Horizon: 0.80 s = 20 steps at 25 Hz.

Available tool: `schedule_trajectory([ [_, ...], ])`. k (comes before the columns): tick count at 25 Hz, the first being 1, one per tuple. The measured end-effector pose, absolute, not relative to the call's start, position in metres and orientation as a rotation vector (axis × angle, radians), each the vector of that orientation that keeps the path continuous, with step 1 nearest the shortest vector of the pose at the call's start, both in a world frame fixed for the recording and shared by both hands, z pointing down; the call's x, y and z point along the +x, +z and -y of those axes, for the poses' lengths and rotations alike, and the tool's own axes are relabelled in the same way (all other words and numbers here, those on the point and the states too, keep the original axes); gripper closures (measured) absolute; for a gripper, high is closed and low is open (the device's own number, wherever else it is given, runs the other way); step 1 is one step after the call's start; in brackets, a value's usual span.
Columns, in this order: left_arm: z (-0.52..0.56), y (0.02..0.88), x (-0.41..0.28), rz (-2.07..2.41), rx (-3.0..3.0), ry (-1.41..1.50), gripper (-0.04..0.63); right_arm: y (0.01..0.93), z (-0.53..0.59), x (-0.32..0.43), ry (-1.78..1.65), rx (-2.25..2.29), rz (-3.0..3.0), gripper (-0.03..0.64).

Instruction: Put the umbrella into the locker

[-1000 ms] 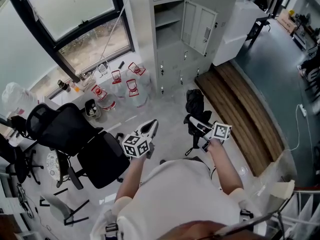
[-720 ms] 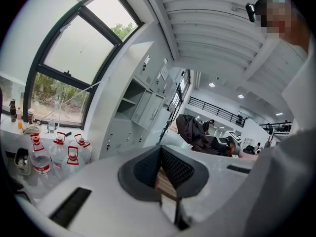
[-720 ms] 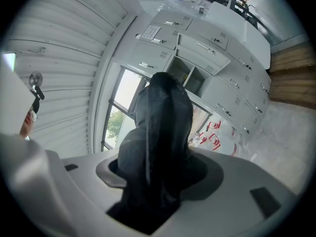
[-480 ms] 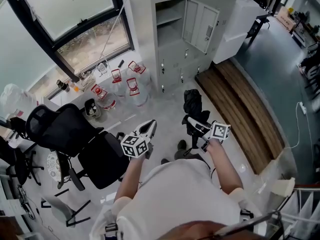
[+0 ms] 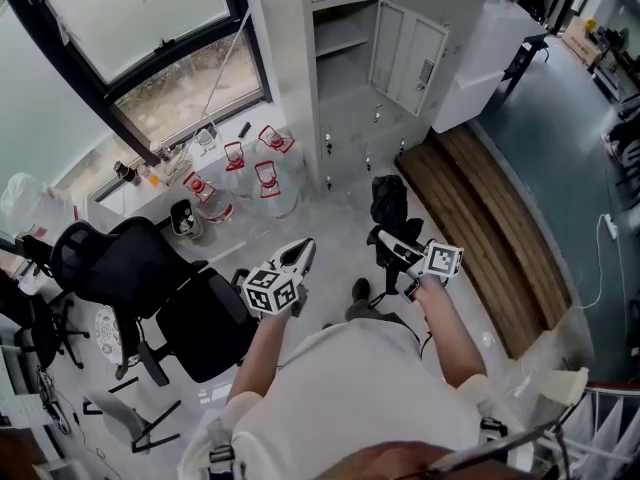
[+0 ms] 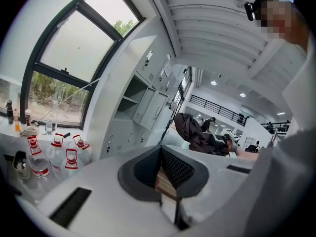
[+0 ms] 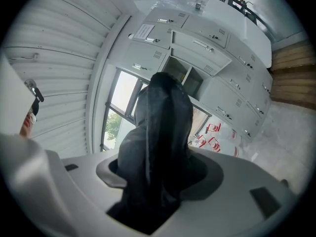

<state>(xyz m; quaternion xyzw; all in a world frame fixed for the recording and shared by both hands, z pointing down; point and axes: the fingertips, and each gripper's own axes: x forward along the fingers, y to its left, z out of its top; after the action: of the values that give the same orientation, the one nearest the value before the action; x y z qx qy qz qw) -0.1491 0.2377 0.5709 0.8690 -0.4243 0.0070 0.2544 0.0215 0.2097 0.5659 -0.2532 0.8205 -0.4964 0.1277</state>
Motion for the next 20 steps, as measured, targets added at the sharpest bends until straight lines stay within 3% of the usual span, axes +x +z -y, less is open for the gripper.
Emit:
schedule_trajectory([
  [20,-0.103,0.574,-0.116,1.25,2.3,0.043,0.591,0.571,-0.058,0.051,-1.462,-0.623,-2.414,0.351],
])
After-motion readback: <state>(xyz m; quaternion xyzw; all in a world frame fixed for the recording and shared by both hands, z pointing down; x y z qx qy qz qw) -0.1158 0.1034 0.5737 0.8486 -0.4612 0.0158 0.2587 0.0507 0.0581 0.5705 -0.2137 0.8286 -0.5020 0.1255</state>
